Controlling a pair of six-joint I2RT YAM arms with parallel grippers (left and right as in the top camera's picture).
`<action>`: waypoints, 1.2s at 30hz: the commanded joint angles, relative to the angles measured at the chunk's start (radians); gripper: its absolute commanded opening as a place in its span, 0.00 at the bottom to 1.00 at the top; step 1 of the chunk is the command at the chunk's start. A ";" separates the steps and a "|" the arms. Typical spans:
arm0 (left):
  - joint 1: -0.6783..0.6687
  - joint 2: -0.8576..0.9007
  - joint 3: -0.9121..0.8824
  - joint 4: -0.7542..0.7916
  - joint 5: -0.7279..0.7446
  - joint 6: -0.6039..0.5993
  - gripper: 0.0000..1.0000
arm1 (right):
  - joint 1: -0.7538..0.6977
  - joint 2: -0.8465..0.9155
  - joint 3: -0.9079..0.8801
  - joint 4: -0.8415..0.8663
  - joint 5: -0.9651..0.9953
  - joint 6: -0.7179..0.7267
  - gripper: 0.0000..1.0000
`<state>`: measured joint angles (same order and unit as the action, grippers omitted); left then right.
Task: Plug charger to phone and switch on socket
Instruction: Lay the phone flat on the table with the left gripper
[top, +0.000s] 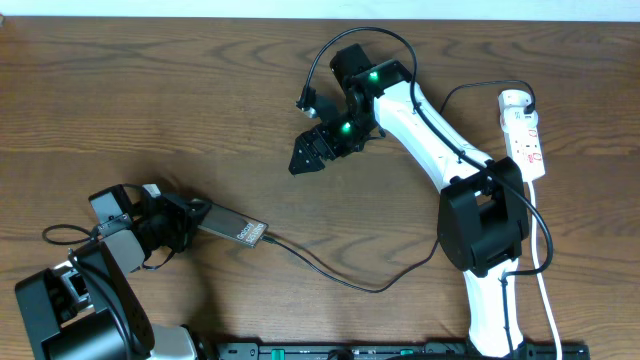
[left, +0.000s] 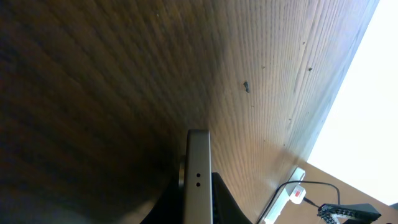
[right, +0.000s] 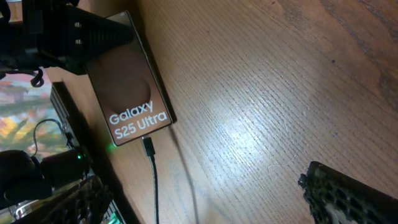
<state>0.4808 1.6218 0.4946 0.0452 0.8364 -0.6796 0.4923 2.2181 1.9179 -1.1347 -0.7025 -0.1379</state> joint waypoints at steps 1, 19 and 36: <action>0.002 0.024 -0.021 -0.038 -0.160 0.017 0.08 | 0.000 -0.007 0.015 0.002 -0.006 0.002 0.99; 0.002 0.024 -0.020 -0.109 -0.161 0.013 0.42 | 0.000 -0.007 0.015 0.002 -0.006 0.002 0.99; 0.002 0.024 -0.018 -0.306 -0.299 0.013 0.68 | 0.000 -0.008 0.015 0.002 -0.006 0.002 0.99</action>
<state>0.4816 1.5753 0.5491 -0.1825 0.8612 -0.6762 0.4923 2.2181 1.9179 -1.1324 -0.7021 -0.1383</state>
